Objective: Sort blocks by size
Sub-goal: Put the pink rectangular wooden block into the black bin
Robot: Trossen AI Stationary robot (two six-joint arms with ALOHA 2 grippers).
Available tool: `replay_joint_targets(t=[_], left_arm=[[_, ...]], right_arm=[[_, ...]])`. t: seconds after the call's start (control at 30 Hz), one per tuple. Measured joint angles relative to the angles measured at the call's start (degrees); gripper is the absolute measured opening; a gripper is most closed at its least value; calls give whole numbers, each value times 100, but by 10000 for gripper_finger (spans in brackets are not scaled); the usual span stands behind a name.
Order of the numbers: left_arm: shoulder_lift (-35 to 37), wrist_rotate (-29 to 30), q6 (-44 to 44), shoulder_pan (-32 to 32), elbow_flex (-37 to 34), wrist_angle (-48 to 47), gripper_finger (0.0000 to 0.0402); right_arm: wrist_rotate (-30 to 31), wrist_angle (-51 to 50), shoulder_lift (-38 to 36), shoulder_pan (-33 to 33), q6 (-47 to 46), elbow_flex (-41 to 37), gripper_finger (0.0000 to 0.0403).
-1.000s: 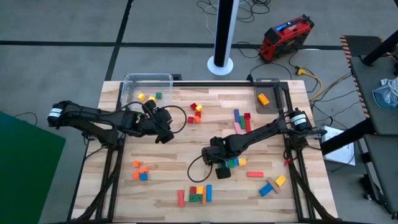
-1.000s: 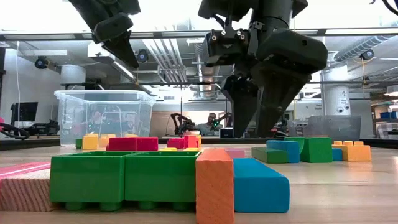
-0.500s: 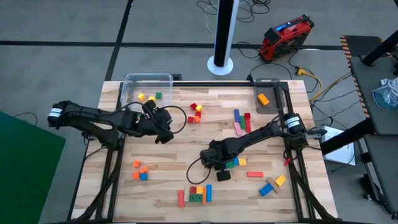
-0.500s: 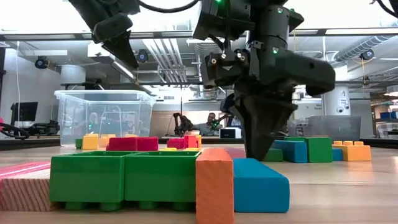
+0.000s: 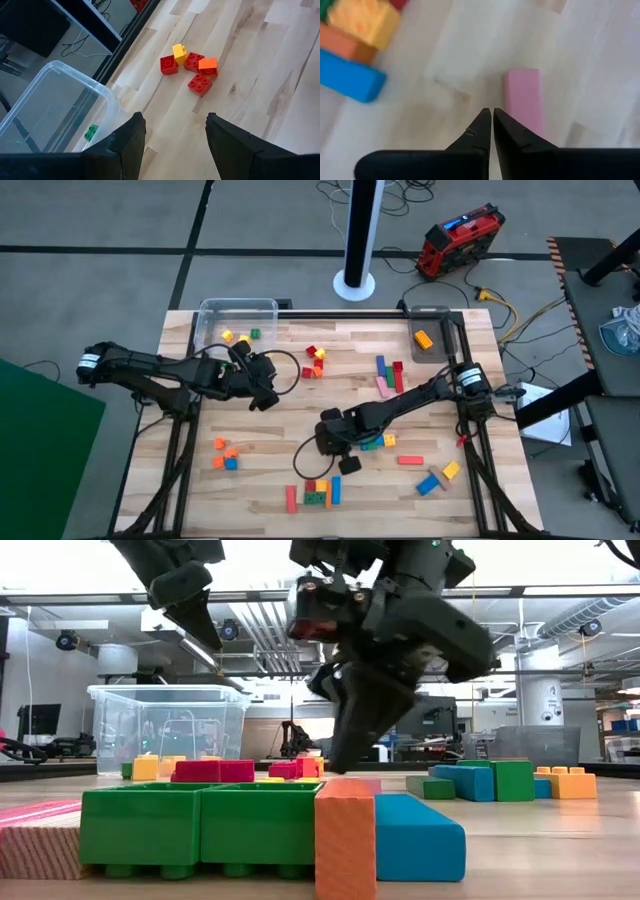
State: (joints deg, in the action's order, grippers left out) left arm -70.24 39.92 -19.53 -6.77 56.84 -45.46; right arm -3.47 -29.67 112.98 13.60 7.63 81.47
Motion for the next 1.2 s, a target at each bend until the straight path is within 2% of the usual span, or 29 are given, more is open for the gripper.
replay_joint_targets(t=[0.1, 0.2, 0.3, 0.57, 0.73, 0.83, 0.9, 1.0, 1.13, 1.2], left_arm=[[0, -2, -2, -20, 0, -8, 184], [0, -2, -2, -45, 0, -10, 184], [0, -2, -2, -56, 0, -8, 184], [0, 0, -2, -63, 0, -6, 184], [0, -2, -2, -71, 0, -6, 184], [0, -4, -2, -74, 0, -2, 184], [0, 3, -2, -76, 0, 6, 184], [0, 1, -2, -100, -20, 1, 184], [0, 0, -2, -142, -69, 5, 184], [0, 1, 0, -143, -110, 4, 184]], right_arm=[[262, -236, -1, -12, 394, 46, 17], [302, -207, -1, -84, 425, 46, 38], [305, -202, -6, -155, 312, 46, 79], [284, -104, 30, -278, 384, 32, 222], [50, -5, 298, -316, 398, 11, 259], [17, 71, 399, -339, 401, 28, 252], [0, 106, 451, -352, 436, 28, 233], [-16, 132, 449, -369, 515, 24, 187], [-39, 192, 426, -431, 612, 17, 100], [-47, 204, 382, -464, 705, 11, 93]])
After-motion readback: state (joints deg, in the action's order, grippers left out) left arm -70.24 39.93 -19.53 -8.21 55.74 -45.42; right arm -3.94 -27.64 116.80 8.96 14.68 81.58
